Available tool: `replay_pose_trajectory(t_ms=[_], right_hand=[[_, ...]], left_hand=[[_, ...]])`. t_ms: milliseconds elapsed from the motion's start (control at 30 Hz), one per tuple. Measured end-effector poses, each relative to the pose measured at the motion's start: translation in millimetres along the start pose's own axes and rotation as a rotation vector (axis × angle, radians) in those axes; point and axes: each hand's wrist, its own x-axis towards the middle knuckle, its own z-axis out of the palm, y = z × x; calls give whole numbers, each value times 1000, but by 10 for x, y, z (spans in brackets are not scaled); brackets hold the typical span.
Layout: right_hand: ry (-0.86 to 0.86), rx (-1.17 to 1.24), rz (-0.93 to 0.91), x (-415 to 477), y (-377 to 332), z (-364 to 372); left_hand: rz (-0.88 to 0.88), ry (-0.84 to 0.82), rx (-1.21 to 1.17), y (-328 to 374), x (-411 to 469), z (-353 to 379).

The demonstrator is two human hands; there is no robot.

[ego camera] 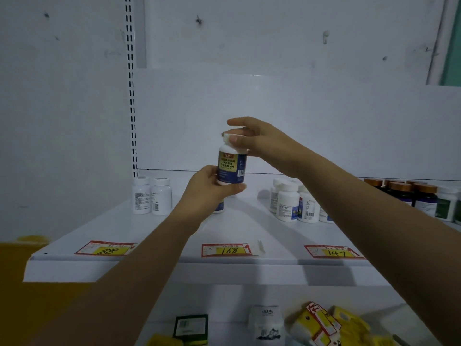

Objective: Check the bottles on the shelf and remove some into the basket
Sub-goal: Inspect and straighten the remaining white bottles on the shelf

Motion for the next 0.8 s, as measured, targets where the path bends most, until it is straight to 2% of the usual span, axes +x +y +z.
replay_pose_trajectory(t_ms=[133, 333, 433, 667, 800], right_hand=[[56, -95, 81, -13, -2, 60], [110, 130, 92, -70, 49, 49], [171, 70, -31, -110, 16, 73], [436, -191, -582, -304, -16, 262], [488, -229, -635, -309, 62, 273]], left_hand=[[8, 94, -20, -2, -8, 61], [24, -9, -42, -21, -14, 20], [109, 36, -80, 19, 37, -50], [397, 193, -89, 260, 267, -190], [429, 187, -18, 243, 278, -208]])
